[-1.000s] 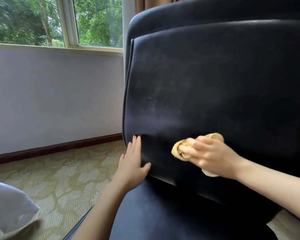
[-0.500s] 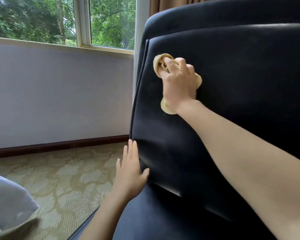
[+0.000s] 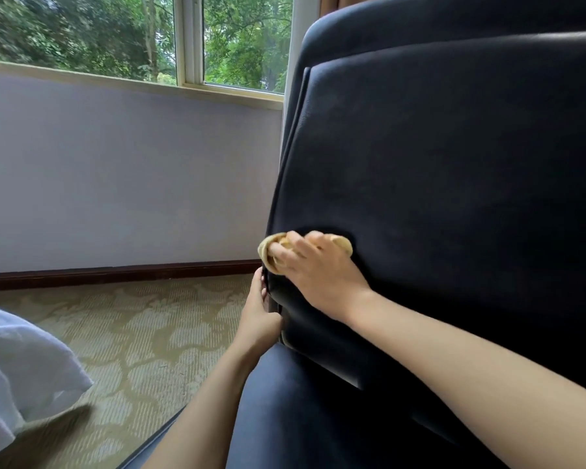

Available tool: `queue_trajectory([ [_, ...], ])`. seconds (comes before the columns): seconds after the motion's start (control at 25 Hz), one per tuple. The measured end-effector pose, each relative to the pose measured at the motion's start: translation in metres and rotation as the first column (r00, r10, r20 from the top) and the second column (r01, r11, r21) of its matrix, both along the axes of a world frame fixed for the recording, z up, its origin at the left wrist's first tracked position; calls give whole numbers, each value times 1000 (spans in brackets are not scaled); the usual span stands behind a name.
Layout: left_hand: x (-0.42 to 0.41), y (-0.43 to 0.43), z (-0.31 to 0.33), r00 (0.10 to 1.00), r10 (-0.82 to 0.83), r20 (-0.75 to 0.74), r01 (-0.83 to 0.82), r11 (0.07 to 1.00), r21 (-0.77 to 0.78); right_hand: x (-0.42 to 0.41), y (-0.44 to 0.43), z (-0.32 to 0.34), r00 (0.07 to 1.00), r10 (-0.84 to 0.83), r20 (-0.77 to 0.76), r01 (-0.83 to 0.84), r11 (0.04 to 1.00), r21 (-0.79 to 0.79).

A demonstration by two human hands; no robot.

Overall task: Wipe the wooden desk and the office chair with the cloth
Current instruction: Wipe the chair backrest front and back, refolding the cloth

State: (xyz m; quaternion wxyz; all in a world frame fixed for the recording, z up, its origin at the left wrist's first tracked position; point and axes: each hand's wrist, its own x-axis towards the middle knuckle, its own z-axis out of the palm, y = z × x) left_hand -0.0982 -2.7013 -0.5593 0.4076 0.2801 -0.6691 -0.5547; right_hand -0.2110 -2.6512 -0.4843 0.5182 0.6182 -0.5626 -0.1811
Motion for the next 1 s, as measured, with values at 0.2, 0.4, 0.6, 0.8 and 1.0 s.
queue_trajectory([
  [0.2,14,4,8,991,-75,114,72,997,31,-17,42,-24,988,23,-150,20,961,277],
  [0.4,14,13,10,983,-58,175,77,992,-103,-45,122,-39,971,6,-237,93,910,404],
  [0.6,14,18,14,961,-70,266,98,991,-93,-56,138,-1,978,95,-187,-86,995,60],
  [0.8,12,13,15,942,-89,324,113,992,-56,-34,83,83,998,-48,-31,37,958,-284],
  [1.0,15,2,13,956,-111,273,128,991,-44,-5,5,112,867,90,490,143,898,-416],
])
